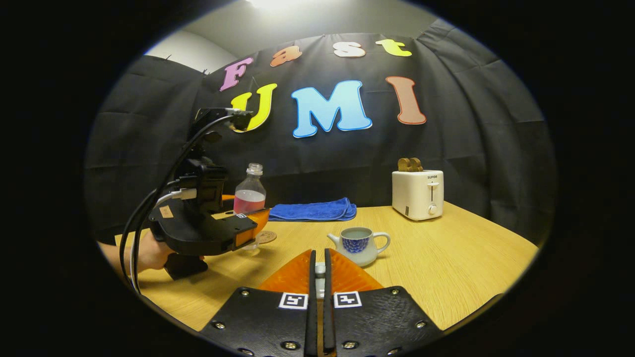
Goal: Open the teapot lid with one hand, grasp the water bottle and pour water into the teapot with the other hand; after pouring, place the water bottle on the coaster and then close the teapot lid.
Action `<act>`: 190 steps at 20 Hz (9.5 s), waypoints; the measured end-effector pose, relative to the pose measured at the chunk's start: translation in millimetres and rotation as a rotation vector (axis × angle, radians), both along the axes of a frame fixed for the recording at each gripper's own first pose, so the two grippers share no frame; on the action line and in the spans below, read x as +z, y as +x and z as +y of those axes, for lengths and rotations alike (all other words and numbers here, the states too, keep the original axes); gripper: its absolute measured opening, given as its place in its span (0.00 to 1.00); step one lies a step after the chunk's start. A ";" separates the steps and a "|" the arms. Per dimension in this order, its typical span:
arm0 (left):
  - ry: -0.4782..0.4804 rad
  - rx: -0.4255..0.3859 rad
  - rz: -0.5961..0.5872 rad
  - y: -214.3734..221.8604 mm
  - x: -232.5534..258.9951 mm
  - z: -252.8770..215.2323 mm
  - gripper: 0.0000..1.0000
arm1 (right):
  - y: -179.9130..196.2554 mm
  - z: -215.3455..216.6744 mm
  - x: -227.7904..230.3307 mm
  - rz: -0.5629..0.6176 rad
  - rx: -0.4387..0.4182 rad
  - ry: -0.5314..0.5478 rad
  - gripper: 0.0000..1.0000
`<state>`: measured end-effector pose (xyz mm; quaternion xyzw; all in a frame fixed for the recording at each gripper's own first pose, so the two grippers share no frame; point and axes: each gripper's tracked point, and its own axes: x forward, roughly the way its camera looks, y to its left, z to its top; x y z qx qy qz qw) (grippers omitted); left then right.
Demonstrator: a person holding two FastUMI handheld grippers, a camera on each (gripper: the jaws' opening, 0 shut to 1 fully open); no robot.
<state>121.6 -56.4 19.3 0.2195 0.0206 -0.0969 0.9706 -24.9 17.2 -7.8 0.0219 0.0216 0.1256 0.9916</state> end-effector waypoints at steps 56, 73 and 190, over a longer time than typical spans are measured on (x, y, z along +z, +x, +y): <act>1.418 -0.350 0.048 36.2 8.8 -113.6 0.83 | -28.8 -20.5 -21.4 0.158 -0.028 0.037 0.05; 1.509 -0.372 0.075 36.5 8.4 -121.1 0.83 | -26.3 -23.4 -23.7 0.180 -0.031 0.055 0.05; -0.444 0.038 -0.095 72.3 8.0 80.3 1.00 | 48.5 -8.8 25.7 -0.012 -0.033 -0.019 0.05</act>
